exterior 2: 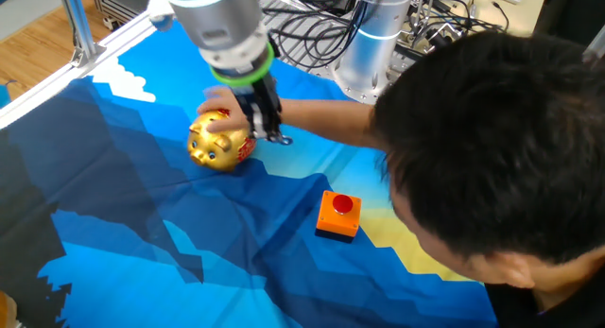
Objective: Drop coins into a piggy bank
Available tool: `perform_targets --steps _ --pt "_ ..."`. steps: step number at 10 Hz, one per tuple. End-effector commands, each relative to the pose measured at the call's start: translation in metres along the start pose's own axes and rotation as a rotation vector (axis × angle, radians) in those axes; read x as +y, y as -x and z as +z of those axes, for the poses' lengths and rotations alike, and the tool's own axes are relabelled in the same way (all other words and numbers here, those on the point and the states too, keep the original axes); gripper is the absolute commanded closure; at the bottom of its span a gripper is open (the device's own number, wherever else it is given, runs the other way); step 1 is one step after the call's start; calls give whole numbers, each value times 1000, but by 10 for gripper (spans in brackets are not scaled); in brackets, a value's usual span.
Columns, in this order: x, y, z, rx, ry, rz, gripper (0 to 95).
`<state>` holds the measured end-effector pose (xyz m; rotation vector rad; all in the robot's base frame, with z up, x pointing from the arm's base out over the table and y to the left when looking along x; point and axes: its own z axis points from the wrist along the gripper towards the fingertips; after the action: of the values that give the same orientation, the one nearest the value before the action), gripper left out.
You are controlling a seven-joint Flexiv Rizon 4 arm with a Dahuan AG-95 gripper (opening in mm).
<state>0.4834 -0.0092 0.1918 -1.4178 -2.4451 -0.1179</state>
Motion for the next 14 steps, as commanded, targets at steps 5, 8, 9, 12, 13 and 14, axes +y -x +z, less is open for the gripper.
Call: perform_targets --steps 5,8,9,12,13,14 --pt "-5 11 -6 -31 0 17 950" --pt "-7 12 -6 -30 0 -2 950" --pt "-7 12 -6 -29 0 -3 950" --pt "-8 13 -7 -45 -10 -13 950" --pt "-10 15 -8 -59 -15 -9 950" --pt "-15 16 -7 -72 -14 -13 950"
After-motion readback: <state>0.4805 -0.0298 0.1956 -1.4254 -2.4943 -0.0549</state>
